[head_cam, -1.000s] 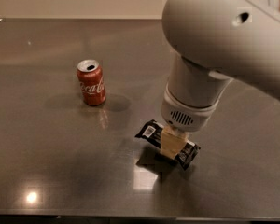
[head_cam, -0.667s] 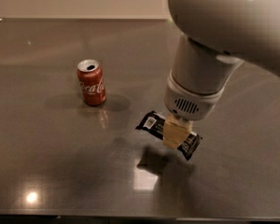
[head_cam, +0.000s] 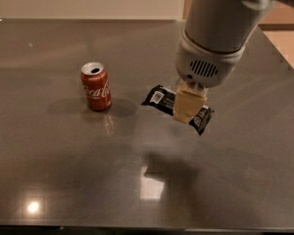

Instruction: Pick rxbar chocolate

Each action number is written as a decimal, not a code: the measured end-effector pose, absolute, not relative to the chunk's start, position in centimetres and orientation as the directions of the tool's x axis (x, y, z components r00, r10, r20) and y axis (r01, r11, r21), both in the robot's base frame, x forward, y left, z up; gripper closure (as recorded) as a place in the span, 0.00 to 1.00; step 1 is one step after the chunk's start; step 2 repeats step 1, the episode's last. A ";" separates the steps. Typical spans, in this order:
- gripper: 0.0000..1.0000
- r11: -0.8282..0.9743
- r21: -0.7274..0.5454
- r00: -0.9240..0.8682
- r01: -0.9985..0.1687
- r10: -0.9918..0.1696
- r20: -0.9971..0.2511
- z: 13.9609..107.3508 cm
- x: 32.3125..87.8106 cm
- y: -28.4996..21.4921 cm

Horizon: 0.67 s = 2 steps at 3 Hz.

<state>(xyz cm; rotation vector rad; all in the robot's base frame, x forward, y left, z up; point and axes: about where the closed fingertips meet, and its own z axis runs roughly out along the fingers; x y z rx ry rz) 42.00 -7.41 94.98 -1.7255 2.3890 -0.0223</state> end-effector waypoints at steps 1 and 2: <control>1.00 0.321 -0.127 -0.302 -0.939 -0.942 -0.149 95.0 42.0 -7.4; 1.00 0.321 -0.127 -0.302 -0.939 -0.942 -0.149 95.0 42.0 -7.4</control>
Offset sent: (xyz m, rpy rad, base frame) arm 0.0000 0.0000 0.0000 0.0000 0.0000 0.0000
